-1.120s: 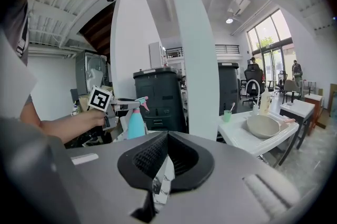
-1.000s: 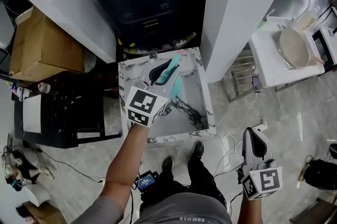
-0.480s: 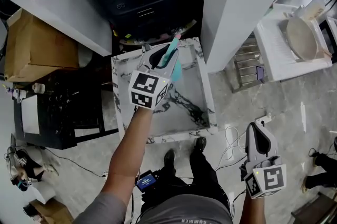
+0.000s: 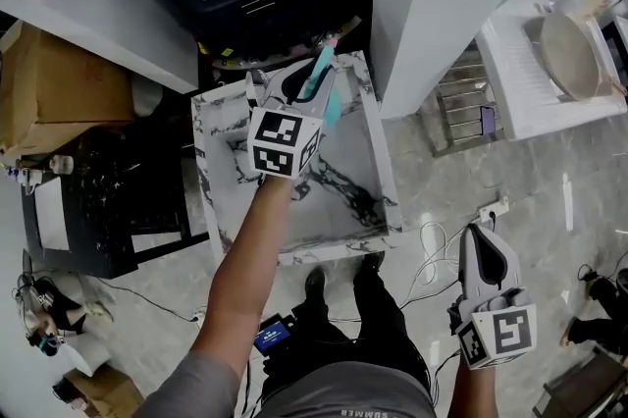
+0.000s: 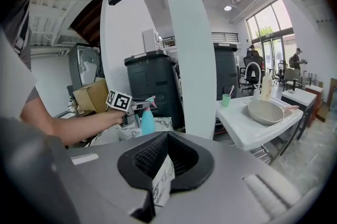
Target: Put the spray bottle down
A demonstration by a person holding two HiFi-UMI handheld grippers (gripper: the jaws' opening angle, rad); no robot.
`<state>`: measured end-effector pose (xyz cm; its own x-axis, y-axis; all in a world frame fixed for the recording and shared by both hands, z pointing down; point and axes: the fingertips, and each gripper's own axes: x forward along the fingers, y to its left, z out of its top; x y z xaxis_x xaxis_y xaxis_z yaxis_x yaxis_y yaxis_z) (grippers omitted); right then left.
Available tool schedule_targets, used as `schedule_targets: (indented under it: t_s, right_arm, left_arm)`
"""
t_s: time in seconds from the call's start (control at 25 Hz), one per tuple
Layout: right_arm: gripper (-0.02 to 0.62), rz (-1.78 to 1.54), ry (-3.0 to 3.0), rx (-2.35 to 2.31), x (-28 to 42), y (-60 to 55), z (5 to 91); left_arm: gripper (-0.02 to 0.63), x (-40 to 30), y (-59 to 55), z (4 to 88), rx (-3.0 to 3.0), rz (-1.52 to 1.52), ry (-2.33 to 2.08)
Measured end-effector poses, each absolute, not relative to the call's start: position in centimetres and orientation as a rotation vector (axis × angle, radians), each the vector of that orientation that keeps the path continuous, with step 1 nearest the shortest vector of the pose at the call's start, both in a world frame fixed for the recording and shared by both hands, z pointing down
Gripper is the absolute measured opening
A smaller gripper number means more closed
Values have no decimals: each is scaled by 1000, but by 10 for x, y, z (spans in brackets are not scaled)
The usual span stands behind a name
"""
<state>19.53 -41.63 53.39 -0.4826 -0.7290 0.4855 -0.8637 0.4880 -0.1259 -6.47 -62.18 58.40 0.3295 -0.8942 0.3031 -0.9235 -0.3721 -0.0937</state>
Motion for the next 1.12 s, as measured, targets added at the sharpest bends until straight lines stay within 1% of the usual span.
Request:
schedule_targets:
  t_s: [0.56,1.12]
  right_arm:
    - [2,551,-2343,1309,205,-432,566]
    - [2,578,-2327,1291,208,-429,583]
  left_arm:
    - [84,-61,-661,605,2455,396,-1792]
    - [84,-70,-677,602,2441,173,-1914]
